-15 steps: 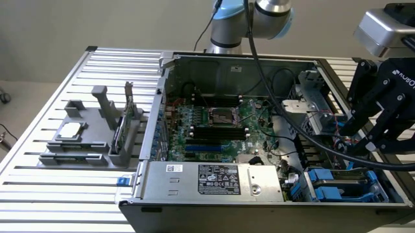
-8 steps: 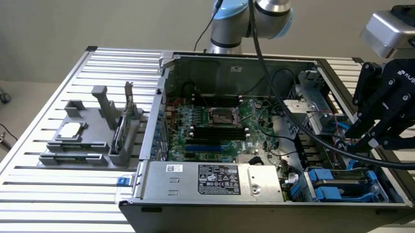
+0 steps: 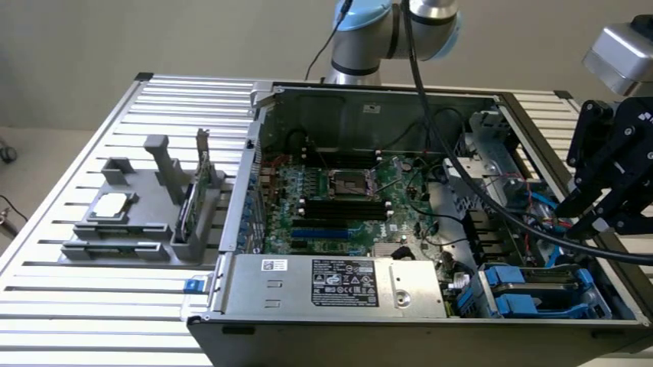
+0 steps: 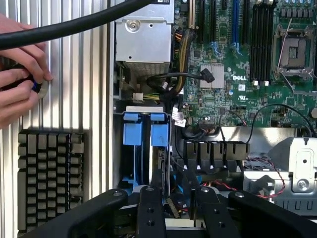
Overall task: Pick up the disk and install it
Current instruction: 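Insert the disk into the insertion slot, then insert the first disk wire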
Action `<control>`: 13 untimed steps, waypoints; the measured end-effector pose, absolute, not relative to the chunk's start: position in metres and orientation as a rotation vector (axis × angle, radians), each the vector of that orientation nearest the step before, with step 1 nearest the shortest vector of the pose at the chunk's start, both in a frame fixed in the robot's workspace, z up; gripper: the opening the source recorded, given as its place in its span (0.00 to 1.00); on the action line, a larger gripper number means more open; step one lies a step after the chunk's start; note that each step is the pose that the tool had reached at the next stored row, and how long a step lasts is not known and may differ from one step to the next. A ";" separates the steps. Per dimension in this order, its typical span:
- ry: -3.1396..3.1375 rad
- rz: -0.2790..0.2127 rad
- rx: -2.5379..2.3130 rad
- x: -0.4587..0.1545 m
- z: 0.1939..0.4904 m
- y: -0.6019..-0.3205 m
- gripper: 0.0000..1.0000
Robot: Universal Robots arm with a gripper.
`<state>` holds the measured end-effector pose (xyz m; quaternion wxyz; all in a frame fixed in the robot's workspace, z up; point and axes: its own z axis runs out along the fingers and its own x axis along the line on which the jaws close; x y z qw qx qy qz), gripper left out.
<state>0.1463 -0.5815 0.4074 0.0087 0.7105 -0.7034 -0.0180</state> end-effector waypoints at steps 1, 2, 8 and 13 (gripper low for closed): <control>-2.198 -0.056 2.219 0.146 0.407 -0.581 0.31; -2.198 -0.055 2.219 0.146 0.407 -0.581 0.31; -2.198 -0.056 2.219 0.147 0.407 -0.581 0.31; -2.197 -0.056 2.219 0.147 0.407 -0.581 0.31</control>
